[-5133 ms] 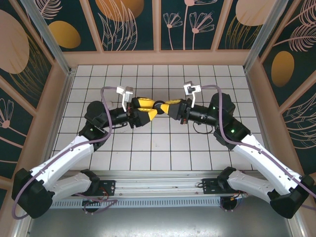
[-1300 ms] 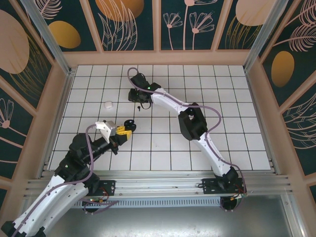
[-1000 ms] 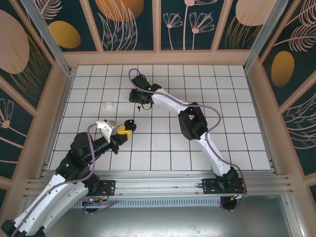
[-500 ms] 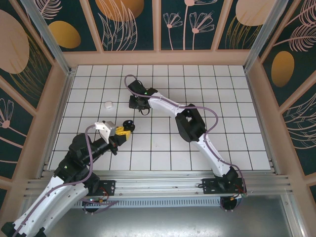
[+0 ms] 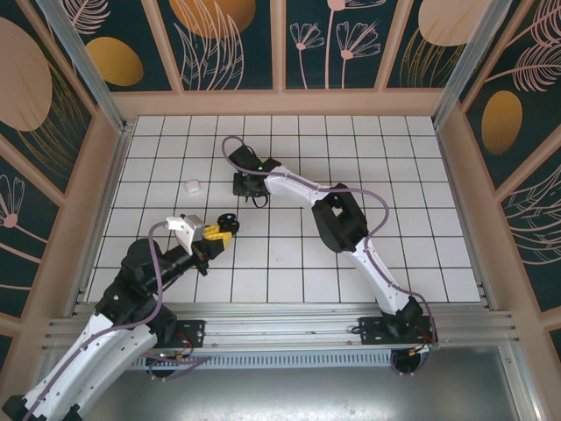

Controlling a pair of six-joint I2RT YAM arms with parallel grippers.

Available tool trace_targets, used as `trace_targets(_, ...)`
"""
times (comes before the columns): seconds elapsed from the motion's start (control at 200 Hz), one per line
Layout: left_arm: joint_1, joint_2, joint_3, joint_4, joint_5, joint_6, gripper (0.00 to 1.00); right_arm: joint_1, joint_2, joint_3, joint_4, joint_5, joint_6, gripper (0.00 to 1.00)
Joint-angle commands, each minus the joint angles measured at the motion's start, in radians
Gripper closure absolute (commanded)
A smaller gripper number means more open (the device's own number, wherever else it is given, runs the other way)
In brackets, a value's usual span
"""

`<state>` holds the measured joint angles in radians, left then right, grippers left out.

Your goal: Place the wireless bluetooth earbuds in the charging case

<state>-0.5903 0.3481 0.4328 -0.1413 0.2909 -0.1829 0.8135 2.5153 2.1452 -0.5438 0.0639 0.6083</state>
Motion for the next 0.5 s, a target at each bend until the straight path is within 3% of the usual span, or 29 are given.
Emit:
trace_targets(0.0, -0.005, -0.011, -0.012, 0.036, 0.016, -0.033, 1.00, 0.011, -0.056, -0.059, -0.084, 0.043, -0.011, 0.63)
trace_targets(0.27, -0.004, -0.001, -0.020, 0.075, 0.027, -0.059, 1.00, 0.027, -0.070, -0.096, -0.094, 0.052, -0.002, 0.66)
trace_targets(0.49, -0.004, -0.001, -0.014, 0.054, 0.017, -0.067, 1.00, 0.036, -0.035, -0.065, -0.110, 0.034, 0.004, 0.75)
